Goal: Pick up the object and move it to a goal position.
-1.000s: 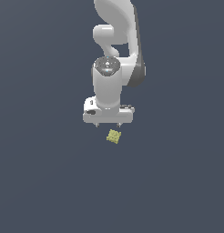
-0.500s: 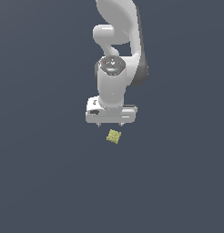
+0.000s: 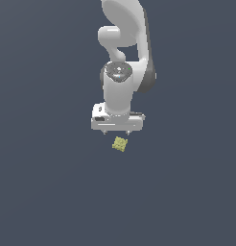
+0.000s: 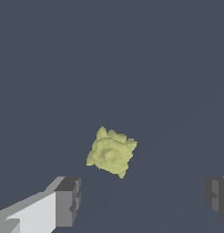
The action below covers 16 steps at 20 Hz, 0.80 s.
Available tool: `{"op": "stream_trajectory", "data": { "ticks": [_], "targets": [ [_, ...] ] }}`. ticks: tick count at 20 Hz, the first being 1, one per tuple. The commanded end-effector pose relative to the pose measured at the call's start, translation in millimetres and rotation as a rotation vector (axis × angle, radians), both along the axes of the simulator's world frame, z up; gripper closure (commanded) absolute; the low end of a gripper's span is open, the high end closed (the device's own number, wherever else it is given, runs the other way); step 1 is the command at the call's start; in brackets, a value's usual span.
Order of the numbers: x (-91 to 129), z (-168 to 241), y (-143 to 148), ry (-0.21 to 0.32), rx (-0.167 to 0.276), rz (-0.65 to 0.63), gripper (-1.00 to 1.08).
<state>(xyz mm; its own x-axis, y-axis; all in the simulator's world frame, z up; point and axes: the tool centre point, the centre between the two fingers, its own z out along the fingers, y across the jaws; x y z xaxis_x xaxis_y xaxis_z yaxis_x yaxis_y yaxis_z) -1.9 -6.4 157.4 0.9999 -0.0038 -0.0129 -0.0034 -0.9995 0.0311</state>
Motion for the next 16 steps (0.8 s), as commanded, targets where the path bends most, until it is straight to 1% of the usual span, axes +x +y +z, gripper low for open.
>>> {"op": "stream_trajectory", "data": {
  "ticks": [1,16],
  "targets": [
    [-0.6,-5.3,1.7,-0.001,0.003,-0.028,-0.92],
    [-8.6,-56.1,14.9,-0.016,0.026,-0.318,-0.92]
  ]
}}
